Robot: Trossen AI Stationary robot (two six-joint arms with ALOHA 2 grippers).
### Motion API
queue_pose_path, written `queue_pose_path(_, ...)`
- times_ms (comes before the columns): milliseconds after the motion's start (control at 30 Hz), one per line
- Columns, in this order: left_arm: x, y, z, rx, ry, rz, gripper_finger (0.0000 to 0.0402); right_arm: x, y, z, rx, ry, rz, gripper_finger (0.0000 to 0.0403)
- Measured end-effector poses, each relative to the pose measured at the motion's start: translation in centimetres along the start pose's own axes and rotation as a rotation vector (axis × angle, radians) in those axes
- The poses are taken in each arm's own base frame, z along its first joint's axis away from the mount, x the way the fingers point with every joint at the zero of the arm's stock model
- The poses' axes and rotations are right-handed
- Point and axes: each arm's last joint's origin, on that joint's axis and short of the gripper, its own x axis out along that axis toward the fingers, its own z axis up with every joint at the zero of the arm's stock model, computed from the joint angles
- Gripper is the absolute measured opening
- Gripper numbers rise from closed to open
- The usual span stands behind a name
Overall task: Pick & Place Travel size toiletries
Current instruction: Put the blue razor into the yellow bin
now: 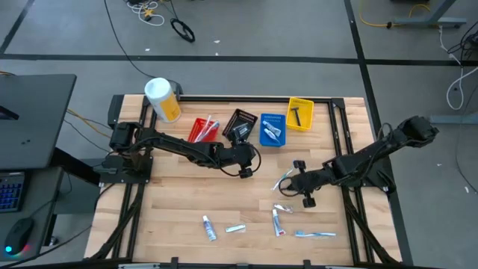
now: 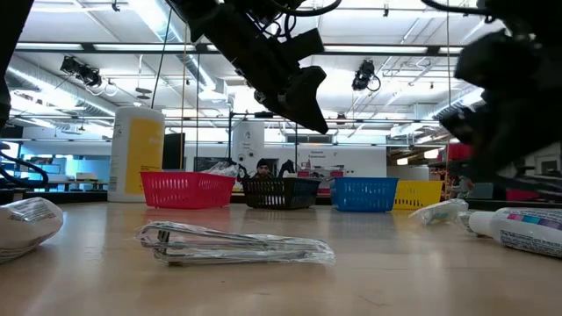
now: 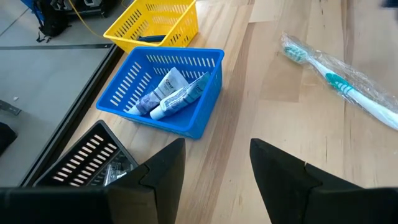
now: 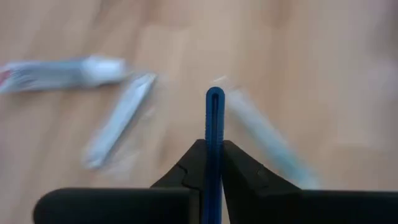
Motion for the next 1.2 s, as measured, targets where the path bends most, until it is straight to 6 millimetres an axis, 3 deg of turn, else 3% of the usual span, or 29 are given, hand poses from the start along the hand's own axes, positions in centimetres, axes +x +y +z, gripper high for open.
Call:
queue_pose_path(133,0.0,0.0,0.0,0.0,0.0,0.0,0.0189,-1.8,-1.7,1.5,0.043,-0.116,-0.331,0.0036)
queue_pose_path(333,0.0,0.0,0.0,0.0,0.0,0.0,0.0189,-4.2,-5.8,1.7,0.24,-0.211,-0.951,0.0036)
queue_pose_path(433,0.0,0.0,0.0,-0.001,0.0,0.0,0.0189,-4.9,-7.9,1.6,0.347,-0.223,-1.092,0.0035)
queue_pose_path(633,0.0,0.0,0.0,-0.001,-0.002,-0.001,0.0189,-5.3,-12.7,1.0,0.558,-0.242,-1.056,0.0035)
queue_pose_path(900,0.0,0.0,0.3,-0.016,-0.028,-0.001,0.0189,-4.7,-18.7,-1.3,0.728,-0.216,-1.055,0.0035)
queue_pose_path(1033,0.0,0.0,0.3,-0.013,-0.028,0.0,0.0189,-3.7,-20.7,-2.4,0.755,-0.191,-1.054,0.0035)
queue_pose_path(1200,0.0,0.0,0.3,-0.013,-0.028,0.0,0.0189,-1.9,-22.0,-3.8,0.78,-0.108,-1.053,0.0035)
